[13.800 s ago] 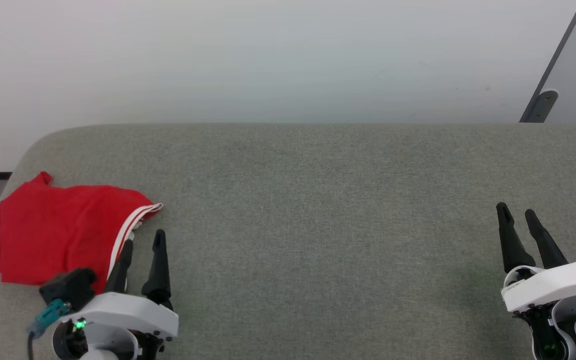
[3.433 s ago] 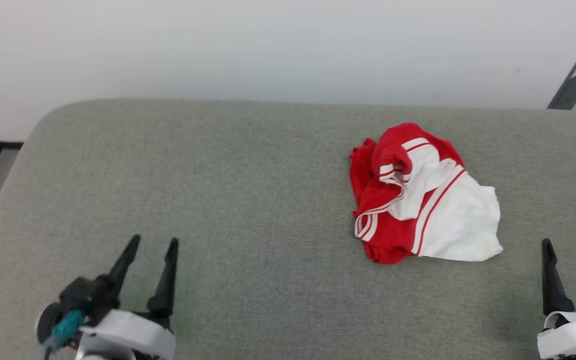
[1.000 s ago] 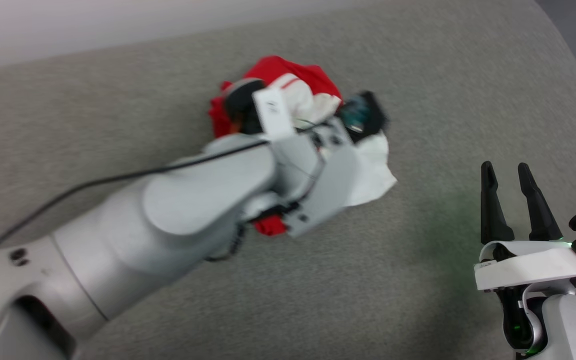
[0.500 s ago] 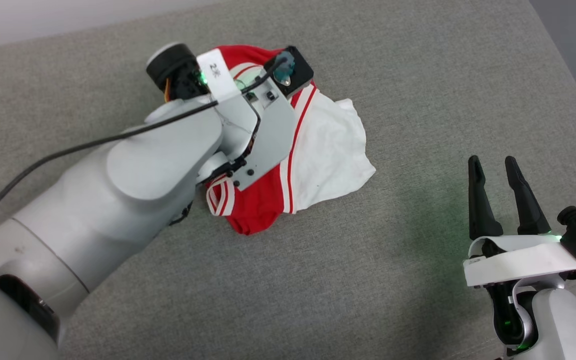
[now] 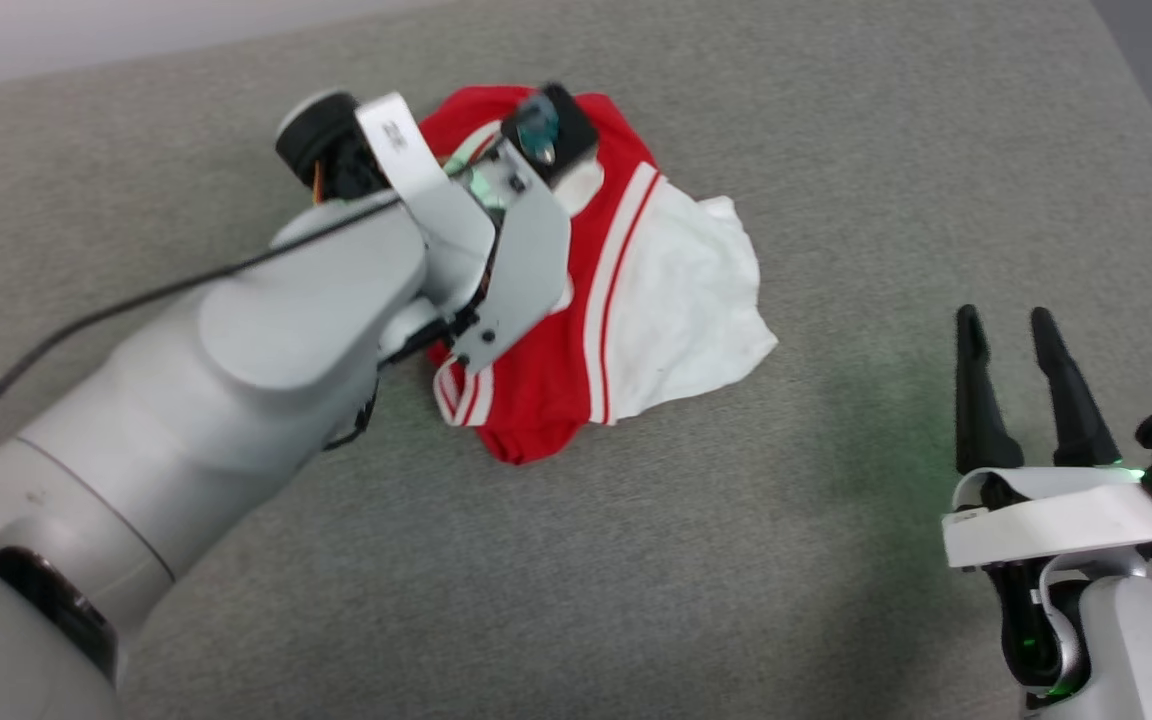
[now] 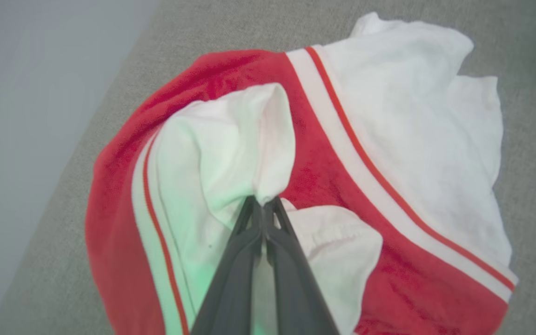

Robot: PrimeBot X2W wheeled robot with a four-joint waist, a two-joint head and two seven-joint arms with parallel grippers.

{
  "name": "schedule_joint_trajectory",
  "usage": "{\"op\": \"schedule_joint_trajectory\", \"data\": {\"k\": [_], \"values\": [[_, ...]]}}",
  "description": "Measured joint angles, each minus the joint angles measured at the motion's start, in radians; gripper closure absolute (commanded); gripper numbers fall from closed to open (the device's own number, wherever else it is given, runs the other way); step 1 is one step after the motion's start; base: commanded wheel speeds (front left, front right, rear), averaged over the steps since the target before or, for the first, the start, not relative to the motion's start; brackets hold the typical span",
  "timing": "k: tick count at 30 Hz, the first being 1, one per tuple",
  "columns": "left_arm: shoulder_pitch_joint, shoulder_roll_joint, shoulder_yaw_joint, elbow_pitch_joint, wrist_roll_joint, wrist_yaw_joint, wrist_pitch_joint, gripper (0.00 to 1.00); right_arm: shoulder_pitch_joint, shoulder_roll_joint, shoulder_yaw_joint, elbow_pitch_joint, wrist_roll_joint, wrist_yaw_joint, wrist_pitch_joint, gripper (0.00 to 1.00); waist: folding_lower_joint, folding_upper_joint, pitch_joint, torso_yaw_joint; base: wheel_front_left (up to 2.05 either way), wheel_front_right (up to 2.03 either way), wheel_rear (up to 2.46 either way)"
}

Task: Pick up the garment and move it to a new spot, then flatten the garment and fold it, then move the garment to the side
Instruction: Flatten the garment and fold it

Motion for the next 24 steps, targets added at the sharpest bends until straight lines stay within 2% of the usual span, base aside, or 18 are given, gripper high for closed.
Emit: {"op": "schedule_joint_trajectory", "data": {"k": [2,7,9,12,18,22,24], "values": [[-0.015,0.000,0.001,0.012,-0.039,0.000,-0.030,1.00,0.003,-0.002,-0.015,-0.004,-0.002,0.000,0.000,0.00,0.0000,0.0000,-0.003,0.013,0.00,0.00,0.00],[-0.026,0.015,0.034,0.040,-0.257,0.000,-0.099,1.00,0.022,-0.005,-0.022,-0.006,-0.010,0.000,0.000,0.00,0.0001,0.0000,-0.018,0.053,0.00,0.00,0.00],[-0.026,0.037,0.061,0.040,-0.332,0.000,-0.121,1.00,0.027,-0.008,-0.027,-0.007,-0.011,0.000,0.000,0.00,0.0000,0.0000,-0.027,0.070,0.00,0.00,0.00],[-0.012,0.102,0.086,0.039,-0.416,0.000,-0.139,1.00,0.039,-0.012,-0.031,-0.009,-0.015,0.000,0.000,0.00,0.0000,0.0000,-0.041,0.098,0.00,0.00,0.00],[0.061,0.231,0.099,0.101,-0.492,0.000,-0.159,1.00,0.053,-0.026,-0.035,-0.012,-0.017,0.000,0.000,0.00,0.0000,0.0000,-0.062,0.149,0.00,0.00,0.00],[0.118,0.279,0.104,0.185,-0.517,0.000,-0.176,1.00,0.053,-0.038,-0.035,-0.018,-0.017,0.000,0.000,0.00,0.0000,0.0000,-0.064,0.169,0.00,0.00,0.00],[0.130,0.297,0.087,0.219,-0.488,0.000,-0.218,1.00,0.053,-0.044,-0.033,-0.020,-0.017,0.000,0.000,0.00,0.0000,0.0000,-0.060,0.171,0.00,0.00,0.00]]}}
